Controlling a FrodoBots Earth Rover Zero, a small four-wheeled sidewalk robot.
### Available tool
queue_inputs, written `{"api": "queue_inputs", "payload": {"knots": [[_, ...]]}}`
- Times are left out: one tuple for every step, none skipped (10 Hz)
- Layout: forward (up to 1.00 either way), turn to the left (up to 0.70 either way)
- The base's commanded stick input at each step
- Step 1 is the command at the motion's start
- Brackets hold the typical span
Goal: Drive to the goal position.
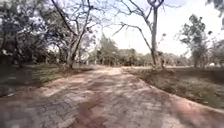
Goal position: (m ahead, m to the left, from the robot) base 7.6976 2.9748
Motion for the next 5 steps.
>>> {"api": "queue_inputs", "payload": {"knots": [[0.85,0.0],[0.85,0.0],[0.85,0.24],[0.85,0.32],[0.85,0.22]]}}
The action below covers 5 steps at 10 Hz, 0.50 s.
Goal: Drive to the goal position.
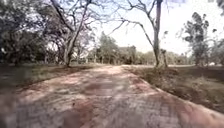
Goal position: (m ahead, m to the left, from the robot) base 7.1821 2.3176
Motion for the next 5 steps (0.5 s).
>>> {"api": "queue_inputs", "payload": {"knots": [[0.85,0.05],[0.85,0.0],[0.85,0.0],[0.85,0.0],[0.85,0.0]]}}
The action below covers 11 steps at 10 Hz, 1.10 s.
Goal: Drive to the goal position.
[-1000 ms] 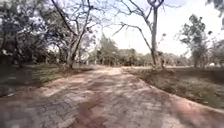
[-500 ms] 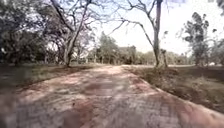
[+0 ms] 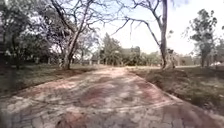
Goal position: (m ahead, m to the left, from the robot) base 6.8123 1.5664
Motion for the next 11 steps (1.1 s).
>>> {"api": "queue_inputs", "payload": {"knots": [[0.85,0.0],[0.85,0.0],[0.85,0.0],[0.85,0.0],[0.85,0.0],[0.85,0.0],[0.85,0.0],[0.85,0.0],[0.85,0.0],[0.85,0.0],[0.85,-0.01]]}}
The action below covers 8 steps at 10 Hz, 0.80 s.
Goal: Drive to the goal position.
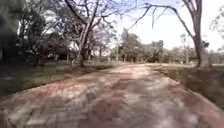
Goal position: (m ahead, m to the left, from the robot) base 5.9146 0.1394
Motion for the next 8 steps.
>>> {"api": "queue_inputs", "payload": {"knots": [[0.85,-0.04],[0.85,-0.34],[0.85,-0.34],[0.85,-0.05],[0.85,-0.03],[0.85,0.0],[0.85,0.0],[0.85,0.0]]}}
